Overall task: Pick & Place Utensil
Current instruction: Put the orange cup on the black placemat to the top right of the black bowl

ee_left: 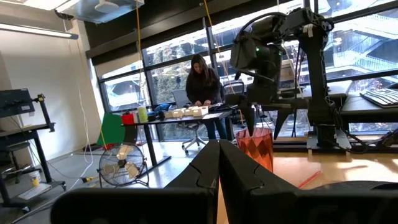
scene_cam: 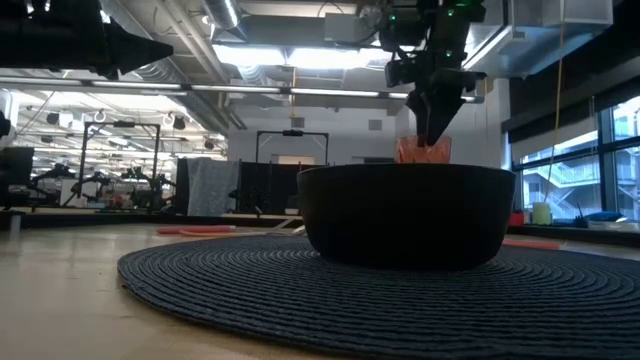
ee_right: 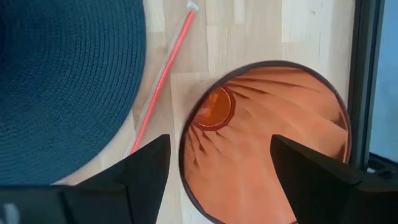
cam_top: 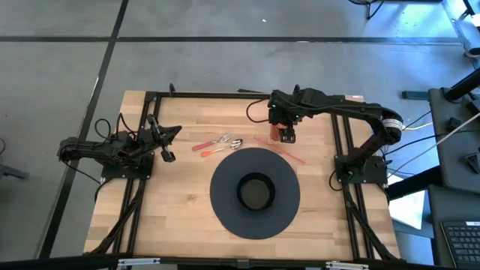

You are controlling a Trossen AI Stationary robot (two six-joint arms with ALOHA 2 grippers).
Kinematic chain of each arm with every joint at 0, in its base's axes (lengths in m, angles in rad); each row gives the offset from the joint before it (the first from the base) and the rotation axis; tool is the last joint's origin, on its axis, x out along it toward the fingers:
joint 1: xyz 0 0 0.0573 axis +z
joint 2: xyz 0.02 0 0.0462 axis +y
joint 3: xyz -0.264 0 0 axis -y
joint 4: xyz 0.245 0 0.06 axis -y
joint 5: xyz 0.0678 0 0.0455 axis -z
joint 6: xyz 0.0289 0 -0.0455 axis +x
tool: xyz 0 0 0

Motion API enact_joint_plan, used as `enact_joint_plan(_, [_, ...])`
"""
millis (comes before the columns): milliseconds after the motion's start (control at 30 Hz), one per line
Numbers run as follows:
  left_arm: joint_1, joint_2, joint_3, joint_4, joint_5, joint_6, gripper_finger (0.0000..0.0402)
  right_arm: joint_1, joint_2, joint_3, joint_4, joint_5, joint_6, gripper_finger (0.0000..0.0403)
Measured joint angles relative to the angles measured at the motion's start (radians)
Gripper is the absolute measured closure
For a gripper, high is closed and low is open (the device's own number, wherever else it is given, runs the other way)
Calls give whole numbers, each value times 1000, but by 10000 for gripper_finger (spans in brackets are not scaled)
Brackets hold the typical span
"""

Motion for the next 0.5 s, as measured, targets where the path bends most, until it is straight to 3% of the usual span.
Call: enact_joint_plan(500, [0, 0, 0, 0, 0, 0, 398, -17, 14, 0, -7, -17, 68, 130])
